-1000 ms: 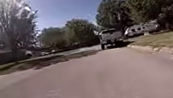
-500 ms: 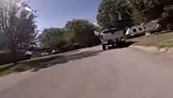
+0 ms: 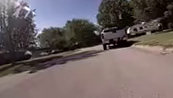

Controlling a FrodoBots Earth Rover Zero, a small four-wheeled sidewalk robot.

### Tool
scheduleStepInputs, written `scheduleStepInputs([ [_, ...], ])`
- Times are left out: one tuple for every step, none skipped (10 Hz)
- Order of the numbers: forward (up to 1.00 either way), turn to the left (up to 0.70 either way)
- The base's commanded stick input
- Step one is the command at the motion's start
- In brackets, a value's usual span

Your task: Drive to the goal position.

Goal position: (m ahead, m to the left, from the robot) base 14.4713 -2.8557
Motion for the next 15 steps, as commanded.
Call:
scheduleStepInputs([
  [0.70,0.00],
  [0.70,0.00],
  [0.70,0.00],
  [0.70,0.00],
  [0.70,0.00],
  [0.70,0.00],
  [0.70,0.00],
  [0.70,0.00],
  [0.70,0.00],
  [0.70,0.00],
  [0.70,0.00],
  [0.70,0.00],
  [0.70,0.00],
  [0.70,0.00],
  [0.70,0.00],
])
